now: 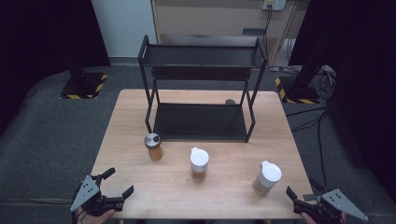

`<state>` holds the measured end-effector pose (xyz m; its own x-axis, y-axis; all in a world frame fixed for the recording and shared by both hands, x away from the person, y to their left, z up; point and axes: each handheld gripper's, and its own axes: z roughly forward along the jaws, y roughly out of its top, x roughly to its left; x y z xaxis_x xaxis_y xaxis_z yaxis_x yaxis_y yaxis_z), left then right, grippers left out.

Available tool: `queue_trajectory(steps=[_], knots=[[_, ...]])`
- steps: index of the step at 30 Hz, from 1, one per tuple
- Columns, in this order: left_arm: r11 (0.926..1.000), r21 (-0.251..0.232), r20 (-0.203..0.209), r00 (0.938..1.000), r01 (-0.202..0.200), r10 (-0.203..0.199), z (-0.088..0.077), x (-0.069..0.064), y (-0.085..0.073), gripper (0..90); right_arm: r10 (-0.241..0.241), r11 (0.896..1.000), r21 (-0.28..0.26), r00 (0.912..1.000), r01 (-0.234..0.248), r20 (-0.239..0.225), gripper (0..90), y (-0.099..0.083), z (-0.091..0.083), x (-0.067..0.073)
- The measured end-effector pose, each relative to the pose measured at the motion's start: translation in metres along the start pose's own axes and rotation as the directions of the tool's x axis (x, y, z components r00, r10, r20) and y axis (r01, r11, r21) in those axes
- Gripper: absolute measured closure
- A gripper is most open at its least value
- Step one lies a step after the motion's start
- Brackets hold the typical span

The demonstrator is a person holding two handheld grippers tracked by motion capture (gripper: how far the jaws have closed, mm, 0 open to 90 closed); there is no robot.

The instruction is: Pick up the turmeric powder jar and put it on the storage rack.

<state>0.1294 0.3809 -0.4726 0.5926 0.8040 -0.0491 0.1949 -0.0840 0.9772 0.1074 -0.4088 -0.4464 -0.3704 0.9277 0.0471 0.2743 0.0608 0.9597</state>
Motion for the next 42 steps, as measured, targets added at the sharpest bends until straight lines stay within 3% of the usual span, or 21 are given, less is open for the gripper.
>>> queue_trajectory(steps=[10,17,42], knots=[[0.9999,0.006,0.011,0.9999,0.012,-0.012,0.0008,0.0013,0.0006,1.6,0.003,1.000,-0.001,1.0000,-0.003,0.010,4.8,-0.0011,-0.0006,0.0004],[0.9999,0.010,0.021,0.9998,0.004,-0.004,0.0015,0.0014,0.0009,1.7,-0.019,1.000,-0.010,0.9998,0.019,0.001,4.8,-0.0002,-0.0008,0.0021],[0.9995,0.032,0.025,0.9997,-0.005,0.005,0.0055,-0.0015,0.0083,1.7,-0.011,1.000,-0.011,0.9999,0.011,-0.011,4.9,-0.0011,-0.0006,-0.0005]])
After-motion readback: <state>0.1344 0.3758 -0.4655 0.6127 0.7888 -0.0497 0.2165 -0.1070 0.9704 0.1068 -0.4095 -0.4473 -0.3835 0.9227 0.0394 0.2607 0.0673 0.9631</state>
